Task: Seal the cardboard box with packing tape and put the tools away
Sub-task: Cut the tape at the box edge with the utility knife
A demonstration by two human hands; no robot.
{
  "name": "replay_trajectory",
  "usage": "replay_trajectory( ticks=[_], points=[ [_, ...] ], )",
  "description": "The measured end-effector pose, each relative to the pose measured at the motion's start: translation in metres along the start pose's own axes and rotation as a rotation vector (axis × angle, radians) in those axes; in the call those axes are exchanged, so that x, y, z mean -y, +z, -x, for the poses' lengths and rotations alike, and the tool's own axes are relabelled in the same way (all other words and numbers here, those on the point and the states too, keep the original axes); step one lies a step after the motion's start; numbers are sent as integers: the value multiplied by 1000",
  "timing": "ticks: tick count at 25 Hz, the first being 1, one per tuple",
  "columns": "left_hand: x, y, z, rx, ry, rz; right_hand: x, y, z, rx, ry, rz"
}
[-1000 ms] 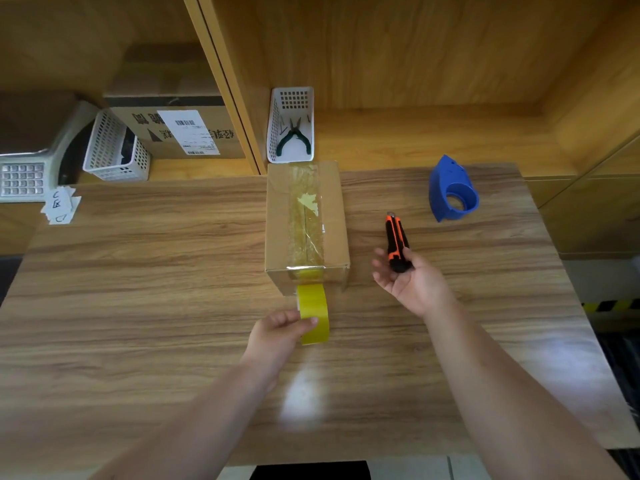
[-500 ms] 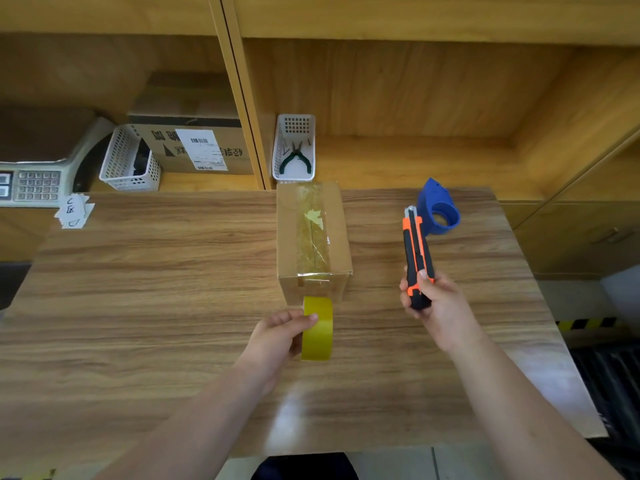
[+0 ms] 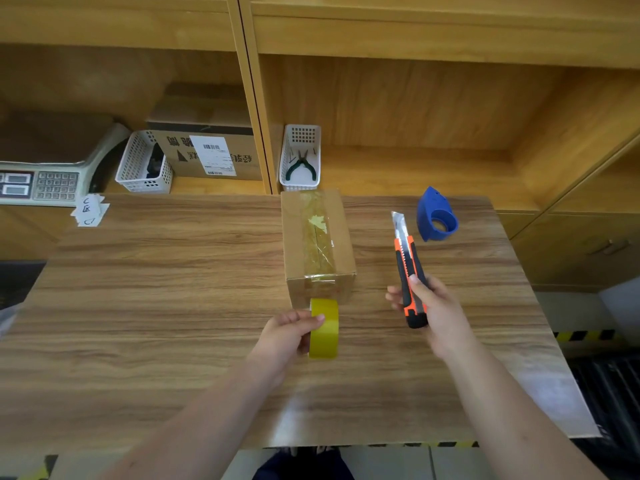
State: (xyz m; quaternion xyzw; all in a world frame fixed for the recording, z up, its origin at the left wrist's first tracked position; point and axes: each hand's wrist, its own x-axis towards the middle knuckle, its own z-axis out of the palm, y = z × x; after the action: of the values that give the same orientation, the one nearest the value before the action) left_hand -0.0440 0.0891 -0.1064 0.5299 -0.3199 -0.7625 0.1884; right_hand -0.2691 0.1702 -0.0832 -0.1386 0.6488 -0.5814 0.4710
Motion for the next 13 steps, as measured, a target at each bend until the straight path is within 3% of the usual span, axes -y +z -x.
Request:
replay_trajectory(
  ticks=[7,13],
  points=[
    [7,1,3,41,22,1,16,-10,5,18,-87,441],
    [10,1,6,43,7,54,16,-4,7,-100,10,286]
  ],
)
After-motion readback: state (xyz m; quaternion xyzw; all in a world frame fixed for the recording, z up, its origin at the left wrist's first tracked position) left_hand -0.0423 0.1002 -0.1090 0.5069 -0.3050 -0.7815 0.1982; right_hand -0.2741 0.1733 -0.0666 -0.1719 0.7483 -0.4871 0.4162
